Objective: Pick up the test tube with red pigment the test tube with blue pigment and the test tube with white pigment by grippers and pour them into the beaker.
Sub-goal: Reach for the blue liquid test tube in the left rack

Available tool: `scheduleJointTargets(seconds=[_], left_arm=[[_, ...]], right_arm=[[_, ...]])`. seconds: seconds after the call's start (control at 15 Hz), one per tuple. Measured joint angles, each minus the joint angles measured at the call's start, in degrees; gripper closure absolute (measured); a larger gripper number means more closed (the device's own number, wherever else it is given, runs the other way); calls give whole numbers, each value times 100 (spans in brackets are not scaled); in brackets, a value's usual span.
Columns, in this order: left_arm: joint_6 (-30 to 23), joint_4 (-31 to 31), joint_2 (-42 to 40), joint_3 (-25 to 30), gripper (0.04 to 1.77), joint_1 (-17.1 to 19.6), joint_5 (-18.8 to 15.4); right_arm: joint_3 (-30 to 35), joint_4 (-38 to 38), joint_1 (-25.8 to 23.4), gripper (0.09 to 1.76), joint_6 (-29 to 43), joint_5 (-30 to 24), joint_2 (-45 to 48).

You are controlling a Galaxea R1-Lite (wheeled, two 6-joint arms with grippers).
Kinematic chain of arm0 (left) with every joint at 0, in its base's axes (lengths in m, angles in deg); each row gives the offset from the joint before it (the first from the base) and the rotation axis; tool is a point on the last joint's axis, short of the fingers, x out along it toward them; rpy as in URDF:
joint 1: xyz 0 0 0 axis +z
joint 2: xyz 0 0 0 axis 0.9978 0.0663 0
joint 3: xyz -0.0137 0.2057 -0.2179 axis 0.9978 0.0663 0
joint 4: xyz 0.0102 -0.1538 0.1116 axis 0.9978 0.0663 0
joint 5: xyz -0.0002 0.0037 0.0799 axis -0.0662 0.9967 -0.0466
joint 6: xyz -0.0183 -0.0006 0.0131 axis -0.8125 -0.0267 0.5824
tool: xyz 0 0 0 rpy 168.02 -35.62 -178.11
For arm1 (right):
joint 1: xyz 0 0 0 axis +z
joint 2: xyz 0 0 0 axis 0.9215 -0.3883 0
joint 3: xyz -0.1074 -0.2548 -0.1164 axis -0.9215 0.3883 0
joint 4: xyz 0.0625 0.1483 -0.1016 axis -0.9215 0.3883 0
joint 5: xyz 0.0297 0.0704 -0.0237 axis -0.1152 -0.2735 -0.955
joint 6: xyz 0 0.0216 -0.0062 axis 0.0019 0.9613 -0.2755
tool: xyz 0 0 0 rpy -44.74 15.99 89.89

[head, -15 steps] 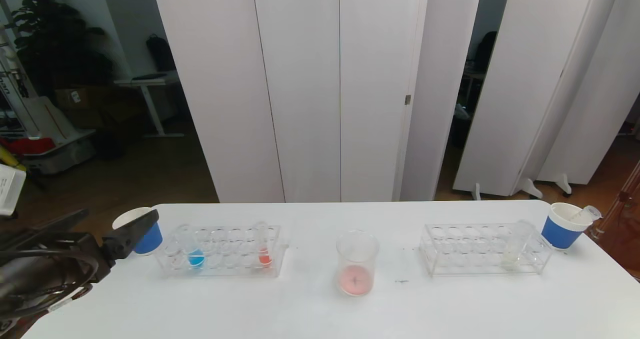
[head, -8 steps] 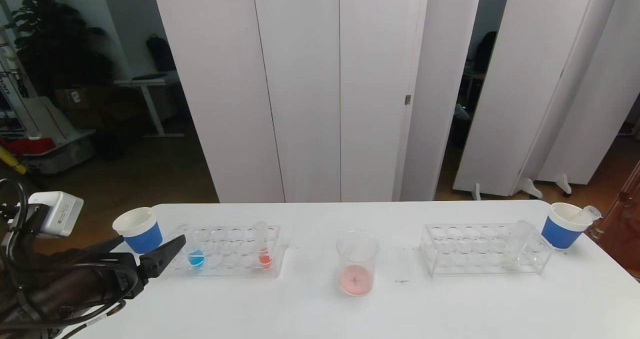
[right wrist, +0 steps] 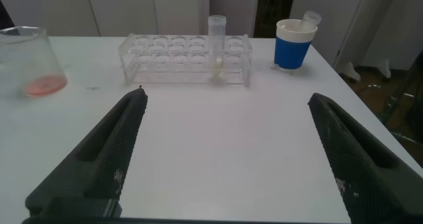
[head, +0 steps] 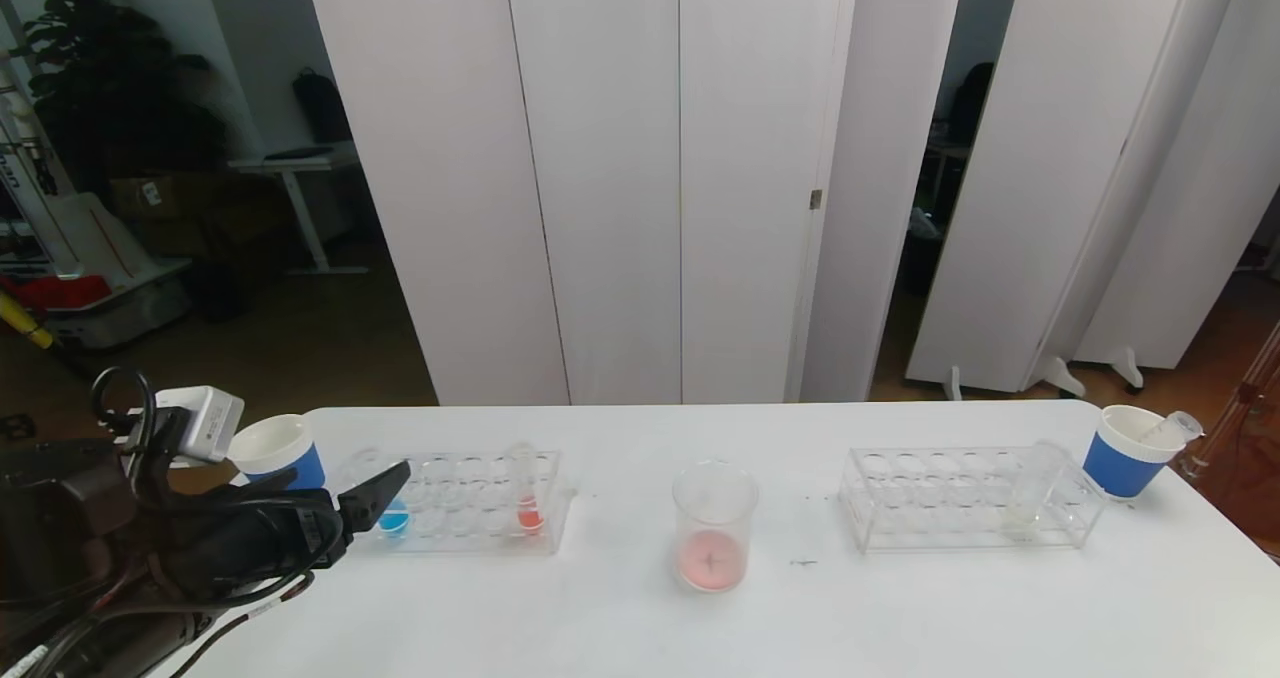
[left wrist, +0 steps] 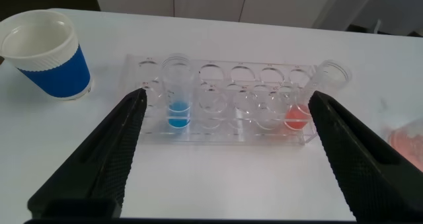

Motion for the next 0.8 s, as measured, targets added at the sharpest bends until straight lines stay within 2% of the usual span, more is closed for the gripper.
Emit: scheduleJointTargets(seconds=[0.27, 0.47, 0.8], left_arm=[[-11, -1243, 929, 261, 6, 39, 79], [-2, -2008, 1554, 402, 6, 71, 267], [15, -2988, 2395, 488, 6, 110, 422]], right_arm=[[0, 0, -2, 10, -2, -1, 0], [0, 2, -2, 10, 2, 0, 0], [0, 2, -2, 10, 0, 0, 0]])
